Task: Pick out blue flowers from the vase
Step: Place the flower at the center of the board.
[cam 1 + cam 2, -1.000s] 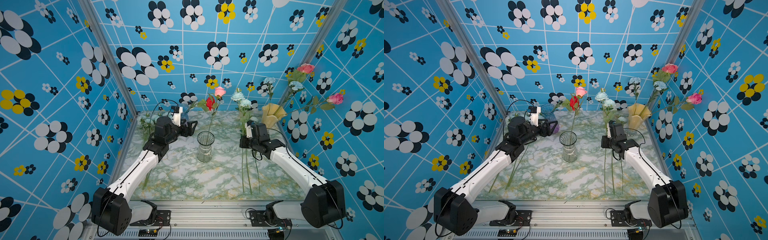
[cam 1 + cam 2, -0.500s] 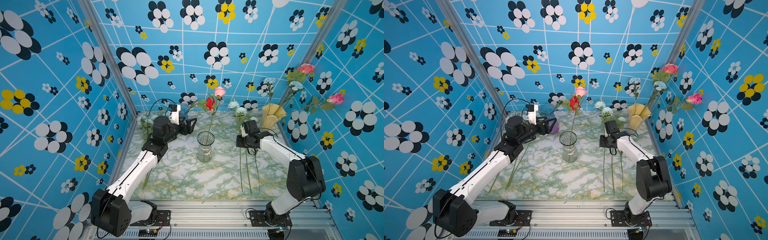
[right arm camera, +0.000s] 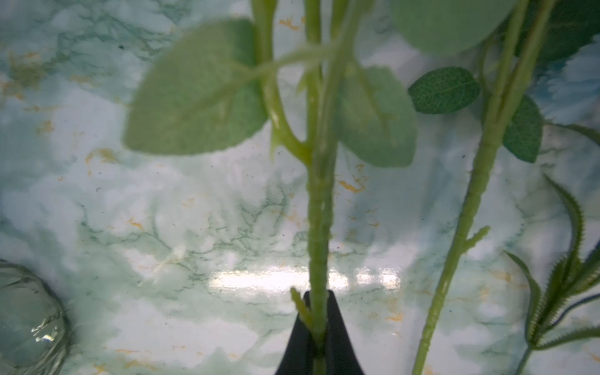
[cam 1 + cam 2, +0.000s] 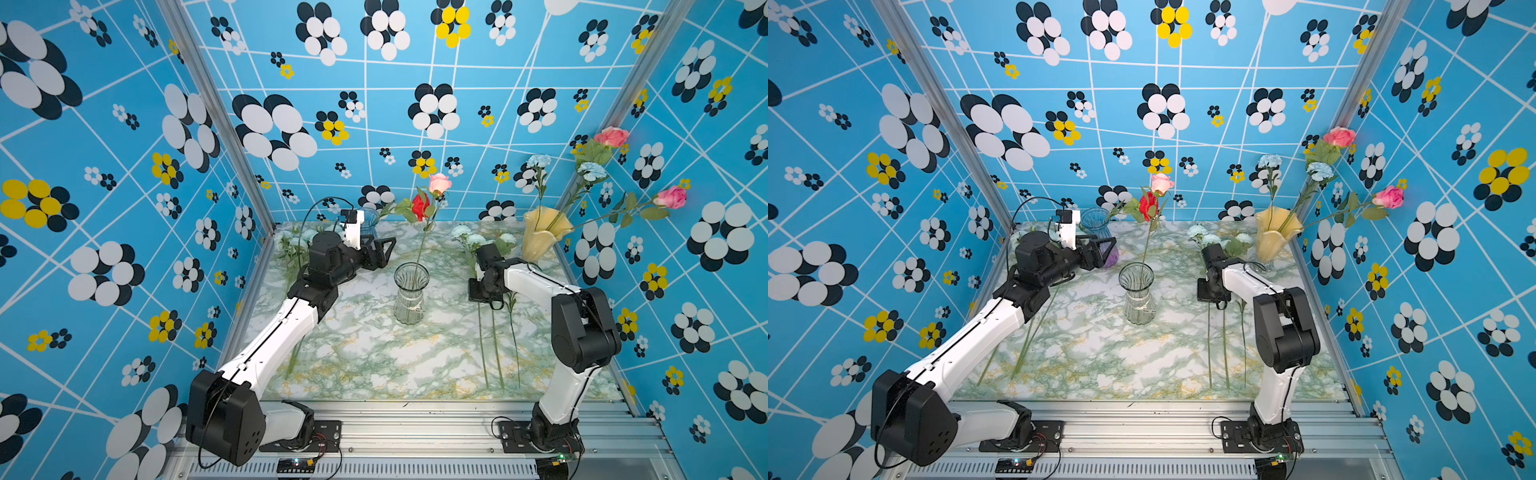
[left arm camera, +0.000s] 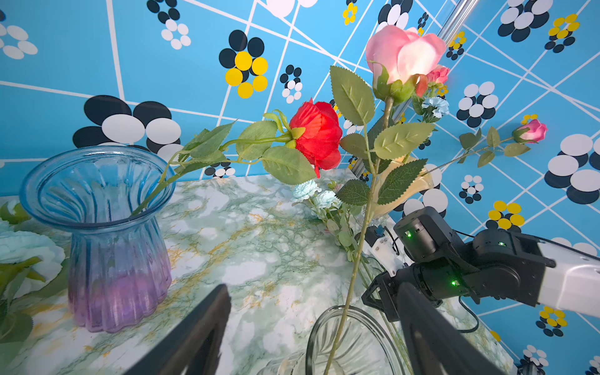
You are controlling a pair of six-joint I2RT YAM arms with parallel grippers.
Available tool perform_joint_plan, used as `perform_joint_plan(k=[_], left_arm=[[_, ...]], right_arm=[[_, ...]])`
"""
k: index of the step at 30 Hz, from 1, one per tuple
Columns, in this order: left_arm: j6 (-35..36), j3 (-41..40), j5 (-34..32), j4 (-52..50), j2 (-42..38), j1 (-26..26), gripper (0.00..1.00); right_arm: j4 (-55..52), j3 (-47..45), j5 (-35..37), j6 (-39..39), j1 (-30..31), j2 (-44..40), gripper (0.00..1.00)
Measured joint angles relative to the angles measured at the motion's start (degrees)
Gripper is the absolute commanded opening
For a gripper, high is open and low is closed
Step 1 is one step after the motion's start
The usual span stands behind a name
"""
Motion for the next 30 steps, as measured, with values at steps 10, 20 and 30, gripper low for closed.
perform_joint_plan(k=[10,20,30], left_arm=[[0.0,0.9,0.9,-0.9,1.2,0.0,0.84],[0.2,2.2,1.0,-2.6,1.4,-0.1,0.84],[5.9,16.4,-8.5,-25.5,2.7,-3.5,0.82]], right_arm=[[-2.6,1.9,2.8,-0.9,0.0,2.0,0.16],[-4.9,2.3,4.3,-1.6,0.0,2.7,0.24],[5.6,-6.0,3.7,-4.1,0.3,-10.2,0.45]])
